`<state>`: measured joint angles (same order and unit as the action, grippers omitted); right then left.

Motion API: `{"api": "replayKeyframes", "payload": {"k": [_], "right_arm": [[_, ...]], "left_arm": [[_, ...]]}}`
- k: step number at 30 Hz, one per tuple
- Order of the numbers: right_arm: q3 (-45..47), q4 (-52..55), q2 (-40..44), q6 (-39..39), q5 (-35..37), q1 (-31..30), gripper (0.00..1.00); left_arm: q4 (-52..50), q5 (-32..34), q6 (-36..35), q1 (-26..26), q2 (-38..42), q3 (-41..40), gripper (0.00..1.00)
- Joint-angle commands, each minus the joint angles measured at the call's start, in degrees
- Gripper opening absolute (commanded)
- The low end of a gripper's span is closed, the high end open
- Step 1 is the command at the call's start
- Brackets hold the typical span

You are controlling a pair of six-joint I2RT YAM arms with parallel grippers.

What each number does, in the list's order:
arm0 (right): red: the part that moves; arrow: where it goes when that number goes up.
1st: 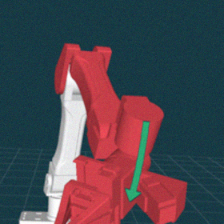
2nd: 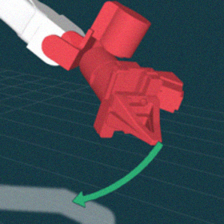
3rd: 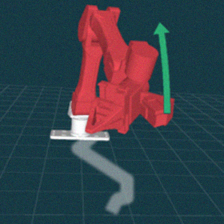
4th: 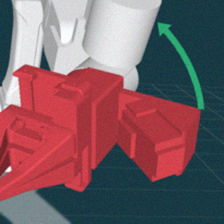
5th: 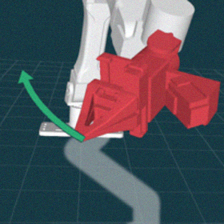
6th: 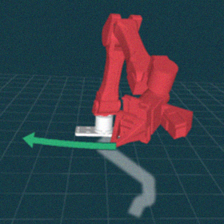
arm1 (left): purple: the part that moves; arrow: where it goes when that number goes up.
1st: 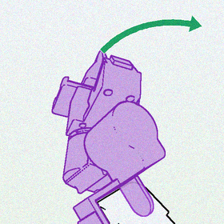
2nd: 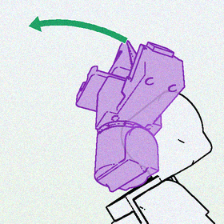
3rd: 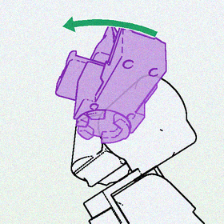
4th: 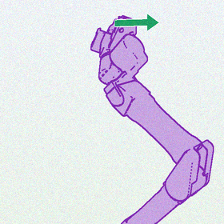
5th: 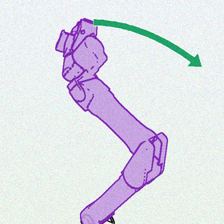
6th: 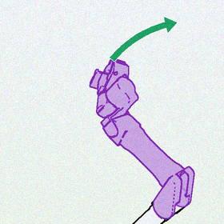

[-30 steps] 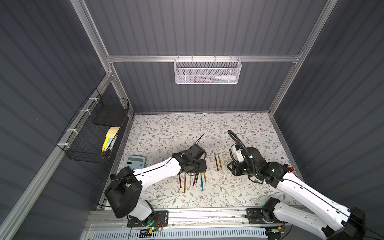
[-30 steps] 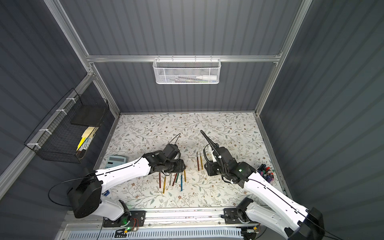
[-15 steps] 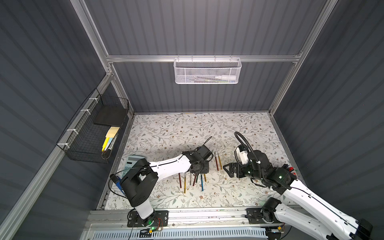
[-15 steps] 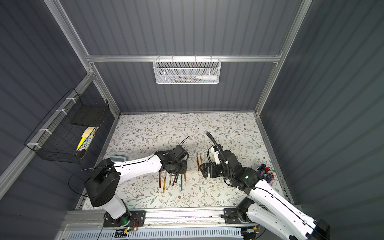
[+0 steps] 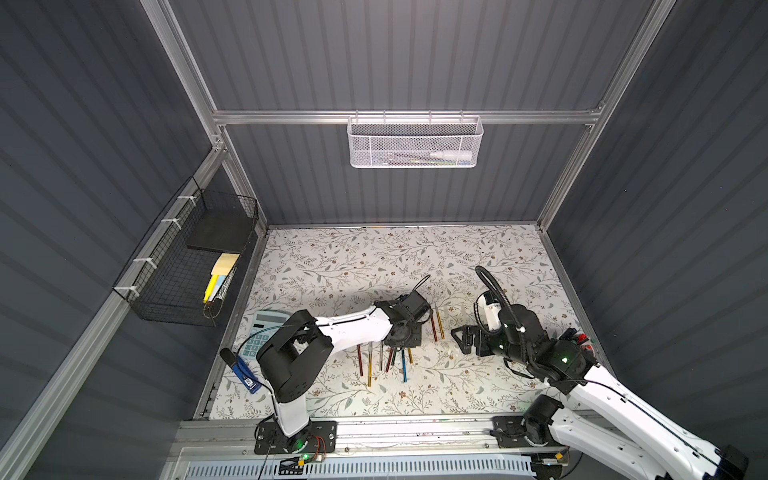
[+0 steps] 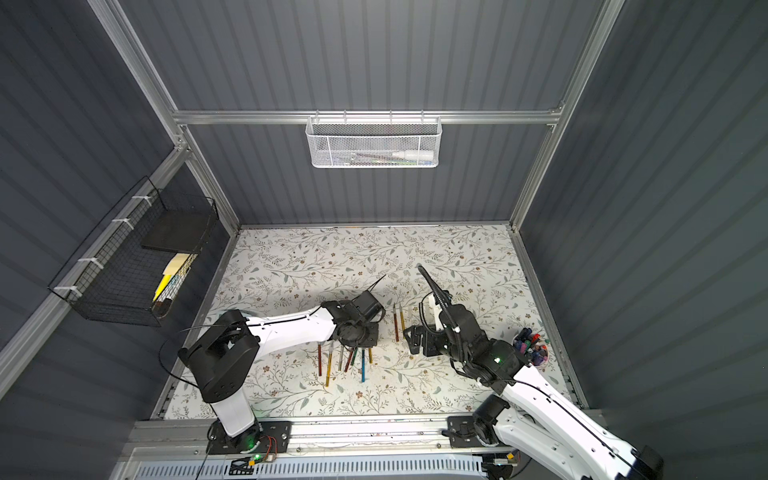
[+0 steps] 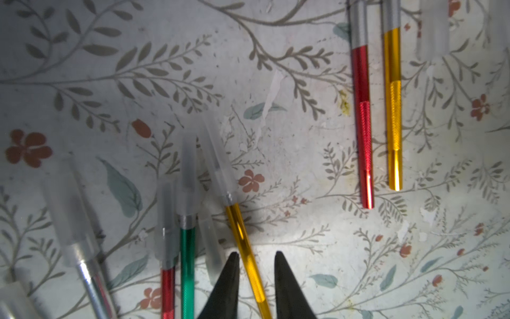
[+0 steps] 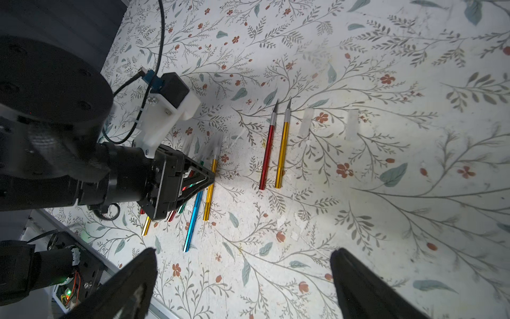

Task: Remove protective caps from carving knives
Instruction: Pick up the carving knife from the center of the board.

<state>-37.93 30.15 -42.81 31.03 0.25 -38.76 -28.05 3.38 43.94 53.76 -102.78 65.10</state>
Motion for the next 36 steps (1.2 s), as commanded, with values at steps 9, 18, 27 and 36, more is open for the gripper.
{"api": "replayKeyframes", "payload": {"k": [9,18,27,36], "right_arm": [[0.5,0.2,0.4,-0.4,3.1,0.0,0.98],[1.1,-0.2,-0.6,0.4,3.1,0.0,0.98],[1.2,0.7,-0.1,0.9,4.1,0.0,0.97],[2.3,1.1,-0.6,2.6,5.2,0.0,0.96]], "left_arm": [[-2.7,1.3,-2.2,0.6,-3.4,2.8,0.22],[-5.0,1.9,-3.2,0.6,-5.0,3.7,0.20],[-5.3,1.5,-4.1,0.8,-6.6,4.5,0.14],[-4.8,1.9,-5.4,0.9,-4.8,4.4,0.09]]}}
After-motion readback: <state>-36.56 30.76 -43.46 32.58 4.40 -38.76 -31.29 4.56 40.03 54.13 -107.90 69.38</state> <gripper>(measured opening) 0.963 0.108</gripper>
